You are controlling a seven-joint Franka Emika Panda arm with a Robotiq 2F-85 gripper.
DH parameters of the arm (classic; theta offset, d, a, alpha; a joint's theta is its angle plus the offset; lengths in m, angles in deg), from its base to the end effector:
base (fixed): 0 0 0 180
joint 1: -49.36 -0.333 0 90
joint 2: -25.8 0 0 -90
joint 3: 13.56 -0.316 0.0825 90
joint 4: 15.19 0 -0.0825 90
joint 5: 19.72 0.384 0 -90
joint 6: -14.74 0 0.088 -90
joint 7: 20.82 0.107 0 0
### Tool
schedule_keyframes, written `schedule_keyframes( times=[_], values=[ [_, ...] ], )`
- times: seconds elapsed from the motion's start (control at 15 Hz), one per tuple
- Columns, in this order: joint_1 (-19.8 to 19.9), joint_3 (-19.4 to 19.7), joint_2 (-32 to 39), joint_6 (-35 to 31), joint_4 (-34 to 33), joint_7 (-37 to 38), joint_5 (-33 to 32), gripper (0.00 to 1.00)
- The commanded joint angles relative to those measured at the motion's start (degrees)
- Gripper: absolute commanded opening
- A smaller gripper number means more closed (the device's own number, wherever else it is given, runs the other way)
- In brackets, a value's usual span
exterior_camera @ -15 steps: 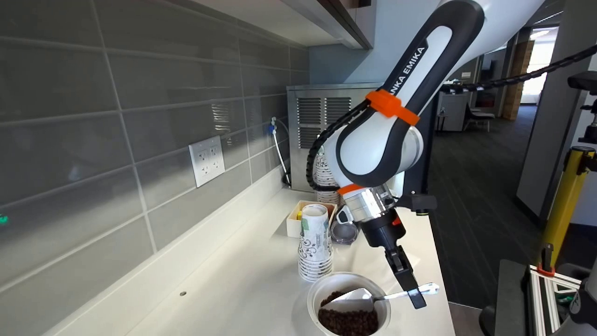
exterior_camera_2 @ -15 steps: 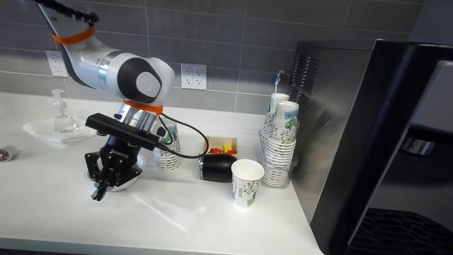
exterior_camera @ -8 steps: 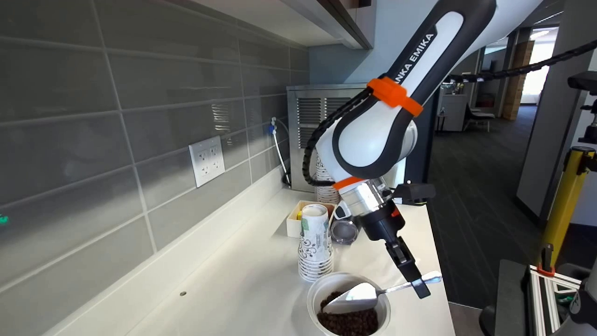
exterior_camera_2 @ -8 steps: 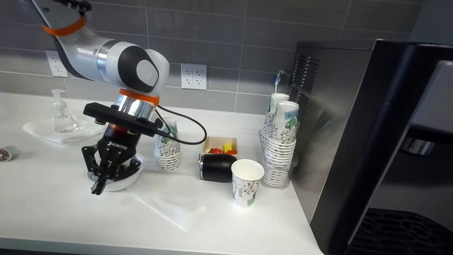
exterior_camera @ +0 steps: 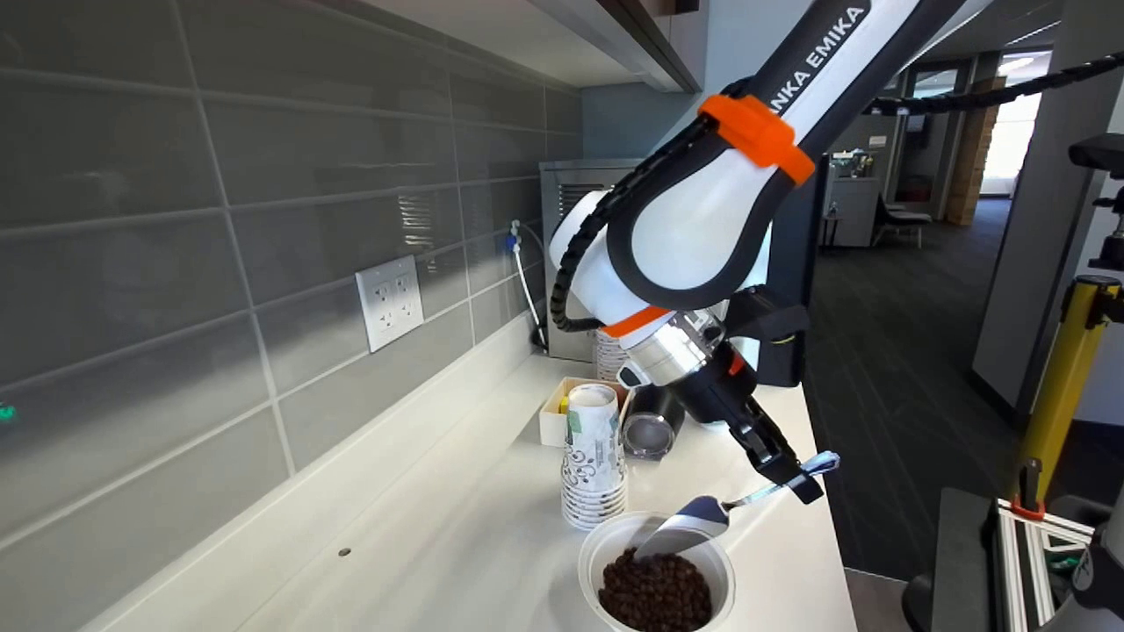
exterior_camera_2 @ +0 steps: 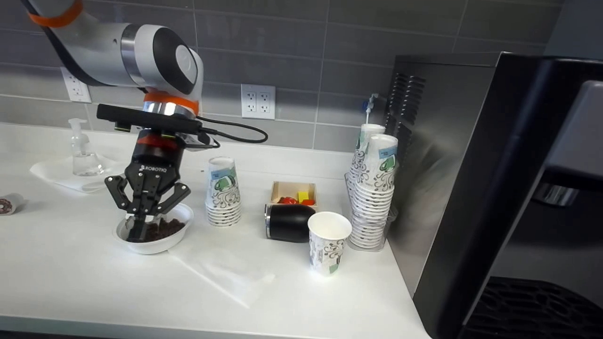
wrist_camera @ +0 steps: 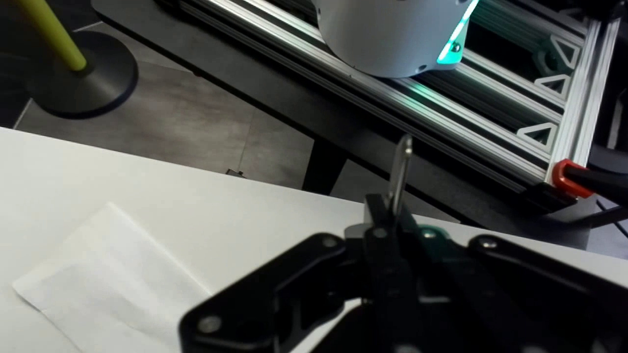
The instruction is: Use the knife shovel to stir the contents of the bowl
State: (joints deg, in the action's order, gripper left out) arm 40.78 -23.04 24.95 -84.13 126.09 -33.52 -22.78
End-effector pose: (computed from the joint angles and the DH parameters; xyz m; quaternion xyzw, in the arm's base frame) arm 0.3638 0.1133 0.2683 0.8977 0.2602 -0.3532 0.0409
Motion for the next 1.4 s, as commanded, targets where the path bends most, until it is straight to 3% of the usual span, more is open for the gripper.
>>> schedule_keyframes(
  times=[0.0, 0.87, 1.07, 1.33],
  values=[
    [-1.7, -1.41, 1.59, 4.59, -3.31, 3.41, -3.64, 0.01],
    [-6.02, -4.07, 12.38, 9.27, -11.0, 17.68, -12.67, 0.01],
    [-7.04, -4.39, 14.52, 12.06, -13.38, 16.77, -13.74, 0.01],
    [-7.45, -5.36, 15.2, 14.12, -15.18, 10.03, -13.52, 0.01]
  ],
)
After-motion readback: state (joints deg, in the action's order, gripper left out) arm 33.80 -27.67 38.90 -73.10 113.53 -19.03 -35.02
